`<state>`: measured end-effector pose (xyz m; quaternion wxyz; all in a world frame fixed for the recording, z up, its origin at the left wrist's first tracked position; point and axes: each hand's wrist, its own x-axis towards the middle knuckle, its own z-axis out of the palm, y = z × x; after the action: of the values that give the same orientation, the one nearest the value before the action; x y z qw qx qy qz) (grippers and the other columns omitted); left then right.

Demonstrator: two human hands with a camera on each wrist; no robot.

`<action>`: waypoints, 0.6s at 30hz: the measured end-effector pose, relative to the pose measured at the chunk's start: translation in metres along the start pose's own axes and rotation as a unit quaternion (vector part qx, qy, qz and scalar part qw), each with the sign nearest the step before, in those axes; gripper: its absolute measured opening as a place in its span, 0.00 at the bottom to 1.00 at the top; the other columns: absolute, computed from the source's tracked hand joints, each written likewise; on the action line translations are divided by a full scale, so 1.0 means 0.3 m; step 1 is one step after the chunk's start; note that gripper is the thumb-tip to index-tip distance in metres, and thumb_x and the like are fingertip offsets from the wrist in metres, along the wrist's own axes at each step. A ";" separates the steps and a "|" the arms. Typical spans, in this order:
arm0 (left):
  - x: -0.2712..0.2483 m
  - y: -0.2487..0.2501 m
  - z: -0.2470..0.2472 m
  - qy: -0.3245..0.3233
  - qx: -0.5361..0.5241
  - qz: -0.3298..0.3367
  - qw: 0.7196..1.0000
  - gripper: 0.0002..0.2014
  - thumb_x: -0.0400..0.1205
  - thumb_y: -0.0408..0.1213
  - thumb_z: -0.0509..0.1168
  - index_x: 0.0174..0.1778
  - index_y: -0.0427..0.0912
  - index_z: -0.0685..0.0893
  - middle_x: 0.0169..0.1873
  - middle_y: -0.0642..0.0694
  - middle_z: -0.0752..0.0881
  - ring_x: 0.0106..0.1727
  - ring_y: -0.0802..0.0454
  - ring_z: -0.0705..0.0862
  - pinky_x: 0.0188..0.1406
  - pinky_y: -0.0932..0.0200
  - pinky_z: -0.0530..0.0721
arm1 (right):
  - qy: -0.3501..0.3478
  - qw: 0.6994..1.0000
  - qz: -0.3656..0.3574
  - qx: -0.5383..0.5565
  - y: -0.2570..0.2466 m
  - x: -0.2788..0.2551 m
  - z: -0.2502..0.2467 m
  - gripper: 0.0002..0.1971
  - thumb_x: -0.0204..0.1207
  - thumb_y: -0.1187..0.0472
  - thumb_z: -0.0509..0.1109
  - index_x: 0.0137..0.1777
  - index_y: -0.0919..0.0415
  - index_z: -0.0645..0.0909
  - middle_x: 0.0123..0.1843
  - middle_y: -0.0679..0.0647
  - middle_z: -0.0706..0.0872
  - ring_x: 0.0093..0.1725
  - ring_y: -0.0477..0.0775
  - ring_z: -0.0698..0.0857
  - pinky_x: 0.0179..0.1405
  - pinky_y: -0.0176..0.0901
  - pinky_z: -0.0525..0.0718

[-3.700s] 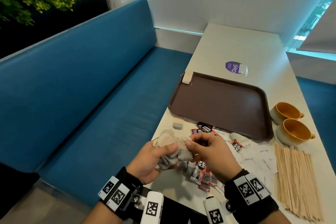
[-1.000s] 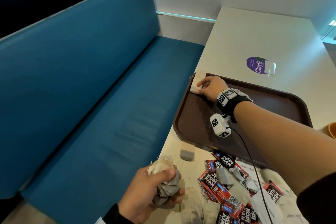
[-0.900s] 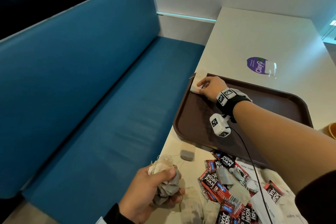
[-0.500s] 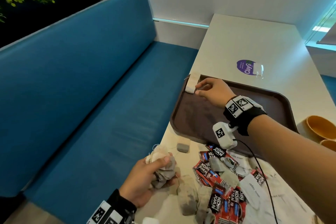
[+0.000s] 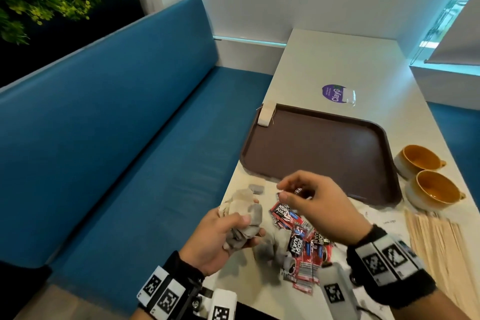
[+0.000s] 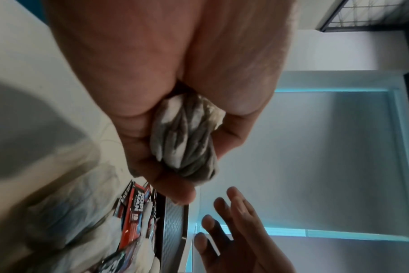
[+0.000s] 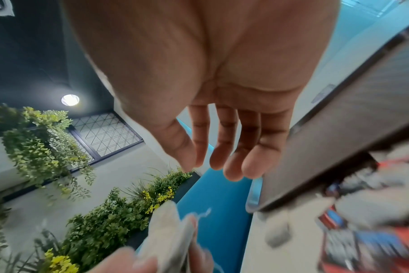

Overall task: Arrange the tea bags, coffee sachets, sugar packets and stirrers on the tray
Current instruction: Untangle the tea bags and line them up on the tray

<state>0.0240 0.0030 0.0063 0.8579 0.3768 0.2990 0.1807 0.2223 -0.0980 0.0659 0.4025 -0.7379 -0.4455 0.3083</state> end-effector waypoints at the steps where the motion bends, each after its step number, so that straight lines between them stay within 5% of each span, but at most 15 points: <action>1: -0.012 -0.006 0.011 -0.005 0.010 0.000 1.000 0.20 0.71 0.28 0.71 0.60 0.28 0.86 0.44 0.31 0.86 0.42 0.38 0.90 0.34 0.51 0.89 | 0.001 1.000 0.011 0.020 0.011 -0.032 0.023 0.04 0.78 0.57 0.79 0.49 0.47 0.89 0.43 0.47 0.91 0.38 0.51 0.89 0.42 0.46 0.90; 6: -0.055 -0.042 0.043 -0.023 0.051 -0.002 0.998 0.16 0.73 0.29 0.73 0.57 0.33 0.88 0.42 0.35 0.87 0.37 0.41 0.87 0.32 0.54 0.85 | 0.009 0.987 0.054 0.151 0.049 -0.136 0.121 0.07 0.79 0.59 0.78 0.55 0.53 0.89 0.45 0.54 0.92 0.36 0.54 0.89 0.42 0.58 0.91; 10: -0.072 -0.063 0.044 -0.009 0.086 -0.018 0.996 0.15 0.71 0.29 0.76 0.53 0.34 0.87 0.40 0.35 0.88 0.34 0.42 0.86 0.27 0.55 0.85 | 0.025 0.975 0.072 0.209 0.050 -0.182 0.147 0.05 0.78 0.63 0.78 0.53 0.59 0.91 0.43 0.65 0.91 0.33 0.51 0.87 0.34 0.45 0.89; 14: -0.081 -0.083 0.041 0.007 0.107 -0.013 0.994 0.16 0.71 0.33 0.79 0.53 0.35 0.89 0.41 0.33 0.89 0.33 0.42 0.85 0.27 0.57 0.82 | 0.014 0.968 0.082 0.236 0.071 -0.201 0.158 0.03 0.77 0.67 0.79 0.49 0.62 0.92 0.44 0.66 0.92 0.38 0.58 0.88 0.43 0.58 0.88; 18: -0.074 -0.095 0.048 0.047 0.077 0.014 0.996 0.21 0.72 0.37 0.81 0.56 0.30 0.88 0.40 0.34 0.89 0.31 0.47 0.85 0.23 0.58 0.83 | -0.001 0.956 0.109 0.274 0.087 -0.209 0.156 0.04 0.74 0.72 0.79 0.47 0.68 0.89 0.43 0.71 0.90 0.37 0.61 0.86 0.36 0.52 0.87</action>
<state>0.0190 -0.0352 0.0011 0.8086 0.4368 0.3468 0.1872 0.1690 -0.1470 0.0264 0.5530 -0.6431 -0.2611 0.4609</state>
